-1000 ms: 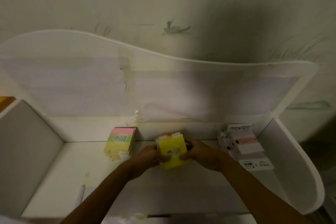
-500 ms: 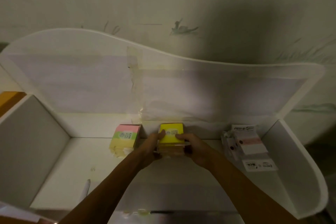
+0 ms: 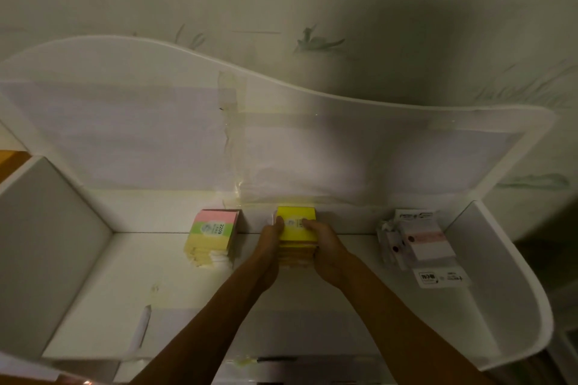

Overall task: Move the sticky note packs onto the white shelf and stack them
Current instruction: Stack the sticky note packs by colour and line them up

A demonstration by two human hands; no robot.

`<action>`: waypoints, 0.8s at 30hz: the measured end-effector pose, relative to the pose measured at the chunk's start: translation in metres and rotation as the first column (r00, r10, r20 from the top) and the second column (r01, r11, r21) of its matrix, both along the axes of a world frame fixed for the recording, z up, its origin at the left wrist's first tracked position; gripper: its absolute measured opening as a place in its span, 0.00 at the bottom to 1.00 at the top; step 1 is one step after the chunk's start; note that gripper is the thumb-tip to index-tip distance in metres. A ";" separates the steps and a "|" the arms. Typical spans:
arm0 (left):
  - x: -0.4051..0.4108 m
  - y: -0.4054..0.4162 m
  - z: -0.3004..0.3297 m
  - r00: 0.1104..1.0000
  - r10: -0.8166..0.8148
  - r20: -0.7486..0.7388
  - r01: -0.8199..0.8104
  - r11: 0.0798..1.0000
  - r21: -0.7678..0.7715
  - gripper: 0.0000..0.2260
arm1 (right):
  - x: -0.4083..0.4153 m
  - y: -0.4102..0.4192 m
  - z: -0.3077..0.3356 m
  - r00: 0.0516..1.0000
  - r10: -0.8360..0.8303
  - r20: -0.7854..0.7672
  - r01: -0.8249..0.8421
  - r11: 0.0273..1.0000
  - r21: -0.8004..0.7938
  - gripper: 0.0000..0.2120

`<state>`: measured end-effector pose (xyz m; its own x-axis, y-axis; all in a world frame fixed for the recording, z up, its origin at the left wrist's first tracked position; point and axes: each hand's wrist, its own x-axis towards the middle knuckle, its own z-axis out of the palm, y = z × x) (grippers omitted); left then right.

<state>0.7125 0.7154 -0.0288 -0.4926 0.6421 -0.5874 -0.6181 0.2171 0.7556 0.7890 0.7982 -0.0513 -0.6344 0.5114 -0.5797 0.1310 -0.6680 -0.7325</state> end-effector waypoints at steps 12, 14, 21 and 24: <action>0.003 -0.005 0.005 0.939 -0.094 -0.332 0.046 0.988 -0.151 0.24 | 0.000 -0.008 0.031 0.979 0.002 0.205 -0.042 0.981 0.190 0.10; 0.000 -0.008 0.001 0.875 -0.125 -0.467 0.039 0.981 -0.188 0.31 | 0.001 -0.002 0.023 0.953 -0.026 0.300 -0.078 0.941 0.330 0.29; 0.013 -0.032 0.024 0.172 -0.316 -0.933 -0.013 0.946 -0.322 0.30 | 0.043 0.013 0.070 0.882 -0.044 0.470 -0.295 0.726 0.621 0.31; 0.031 -0.031 0.042 -0.067 -0.260 -0.963 0.129 0.955 -0.266 0.34 | 0.070 0.017 0.088 0.859 -0.072 0.507 -0.403 0.517 0.755 0.29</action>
<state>0.7439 0.6848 0.0133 -0.4655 0.8248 0.3211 0.8167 0.2605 0.5149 0.8592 0.8151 0.0370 -0.5673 0.8044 -0.1767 0.6135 0.2696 -0.7422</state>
